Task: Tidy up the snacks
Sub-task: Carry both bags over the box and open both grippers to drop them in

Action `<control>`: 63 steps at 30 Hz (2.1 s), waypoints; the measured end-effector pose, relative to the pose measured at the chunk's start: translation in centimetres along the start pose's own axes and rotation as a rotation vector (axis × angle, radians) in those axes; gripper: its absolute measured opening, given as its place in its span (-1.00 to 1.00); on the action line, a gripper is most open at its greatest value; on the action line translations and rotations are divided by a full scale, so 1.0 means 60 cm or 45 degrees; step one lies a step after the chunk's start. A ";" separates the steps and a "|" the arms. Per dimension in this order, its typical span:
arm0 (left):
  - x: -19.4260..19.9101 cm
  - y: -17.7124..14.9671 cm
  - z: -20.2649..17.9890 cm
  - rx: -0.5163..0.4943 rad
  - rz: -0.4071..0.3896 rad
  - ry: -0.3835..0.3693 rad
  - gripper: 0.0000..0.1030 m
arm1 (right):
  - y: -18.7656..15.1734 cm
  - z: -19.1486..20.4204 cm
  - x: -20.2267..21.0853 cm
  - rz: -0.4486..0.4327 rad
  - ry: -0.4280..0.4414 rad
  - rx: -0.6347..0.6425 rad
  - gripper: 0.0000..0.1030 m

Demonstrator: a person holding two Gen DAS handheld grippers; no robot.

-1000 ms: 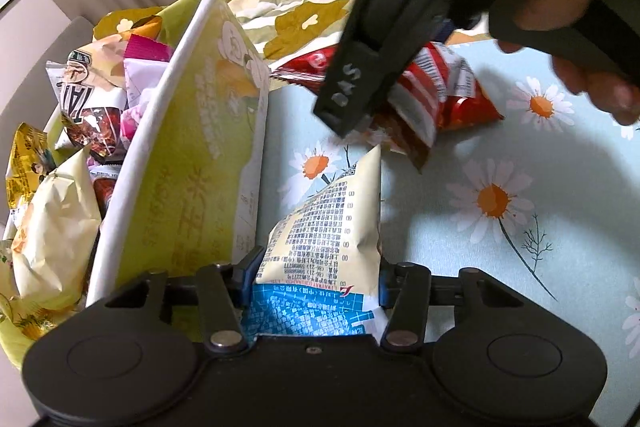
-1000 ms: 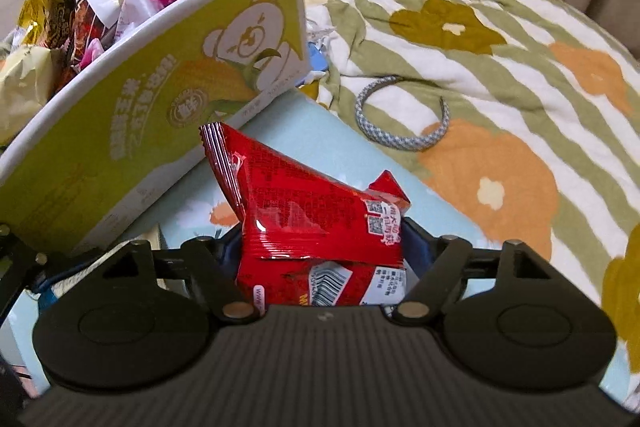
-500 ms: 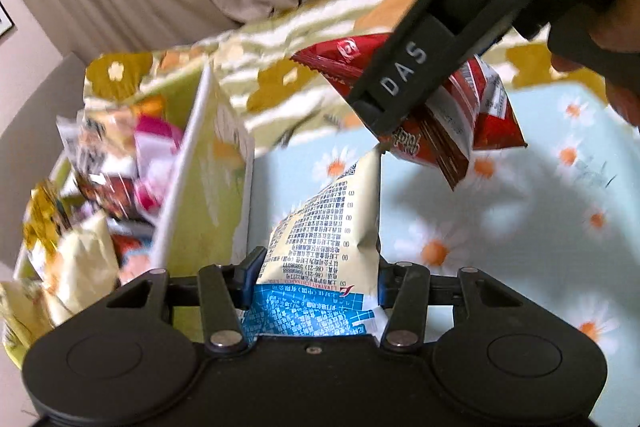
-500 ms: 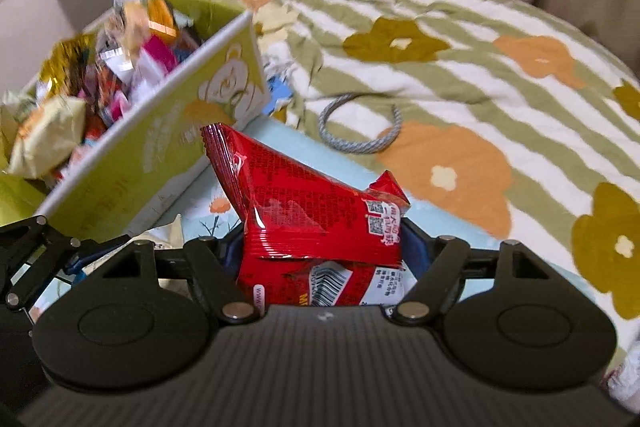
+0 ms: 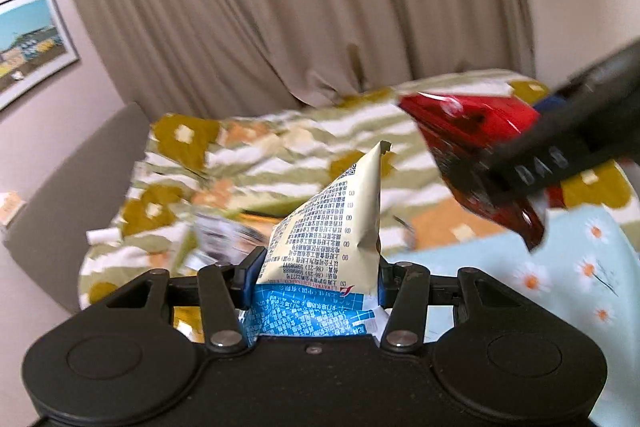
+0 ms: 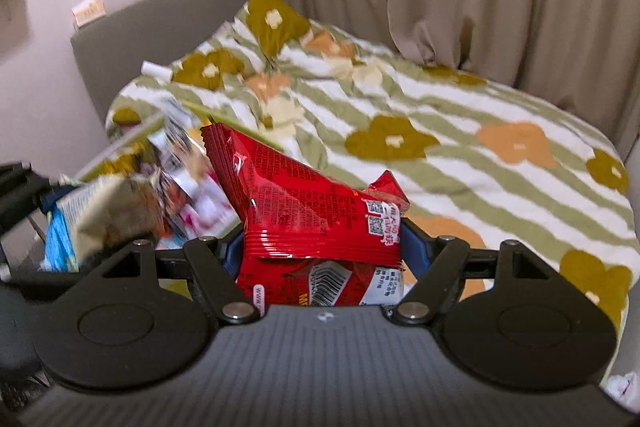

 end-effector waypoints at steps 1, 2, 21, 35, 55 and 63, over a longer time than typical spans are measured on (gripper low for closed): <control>0.002 0.006 0.021 0.004 -0.017 0.012 0.06 | 0.009 0.015 0.001 -0.017 0.000 -0.001 0.74; 0.002 0.010 0.039 0.002 -0.027 0.019 0.06 | 0.015 0.026 0.001 -0.028 -0.002 -0.004 0.74; -0.209 0.015 0.275 -0.003 0.028 -0.456 0.28 | 0.068 0.224 -0.099 0.009 -0.207 -0.373 0.74; -0.138 -0.033 0.335 0.120 -0.039 -0.494 1.00 | 0.041 0.248 -0.084 0.046 -0.262 -0.408 0.75; -0.099 -0.085 0.387 0.163 -0.040 -0.430 1.00 | 0.018 0.269 -0.102 0.065 -0.091 -0.744 1.00; -0.075 -0.093 0.376 0.153 -0.045 -0.443 1.00 | 0.012 0.281 -0.064 0.021 -0.144 -0.695 1.00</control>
Point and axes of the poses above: each gripper's, at about its wrist camera, not at the fingertips, and x roughly against the way its jaws point, z to its left, y to its top, the point moved 2 cm from there along -x, roughly the way its jaws point, and after that the axes turned 2 degrees about -y, right-handed, at the moved point
